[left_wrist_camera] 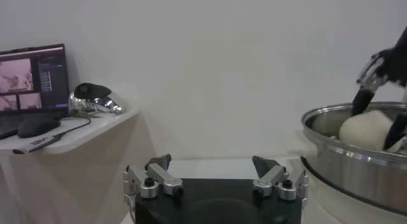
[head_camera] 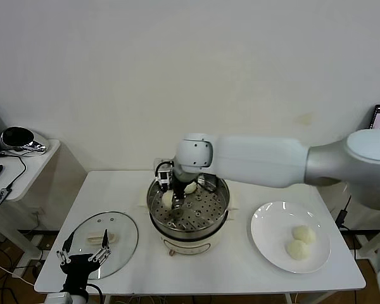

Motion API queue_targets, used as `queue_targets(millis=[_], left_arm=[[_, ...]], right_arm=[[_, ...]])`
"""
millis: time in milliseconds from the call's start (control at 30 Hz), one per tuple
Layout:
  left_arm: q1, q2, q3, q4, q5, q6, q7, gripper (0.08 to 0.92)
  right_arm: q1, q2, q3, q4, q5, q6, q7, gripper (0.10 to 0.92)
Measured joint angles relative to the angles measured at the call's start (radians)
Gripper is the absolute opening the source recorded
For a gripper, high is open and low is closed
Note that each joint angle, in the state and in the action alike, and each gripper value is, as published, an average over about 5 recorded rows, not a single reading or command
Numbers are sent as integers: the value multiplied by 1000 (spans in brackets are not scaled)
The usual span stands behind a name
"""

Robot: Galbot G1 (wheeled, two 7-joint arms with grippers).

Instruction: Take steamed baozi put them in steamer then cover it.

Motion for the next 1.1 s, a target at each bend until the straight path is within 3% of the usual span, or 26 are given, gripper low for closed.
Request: queue_targets(millis=[233,500,667,1100], left_arm=[[0,0,3,2,0,-1,0,823],[4,-3,6,-4,2,-2,0,823],[5,-3,6,-10,4,-1,0,823],[8,7,11,-15,8,3,0,823]], right_arm=[[-29,22,6,-41,-15,-7,9,631],[-42,21,27,-51,-25,-5,6,806],[-10,-13,37,-21,-44,17,-33,822],[175,-326,19,193,-185,189,-281,823]])
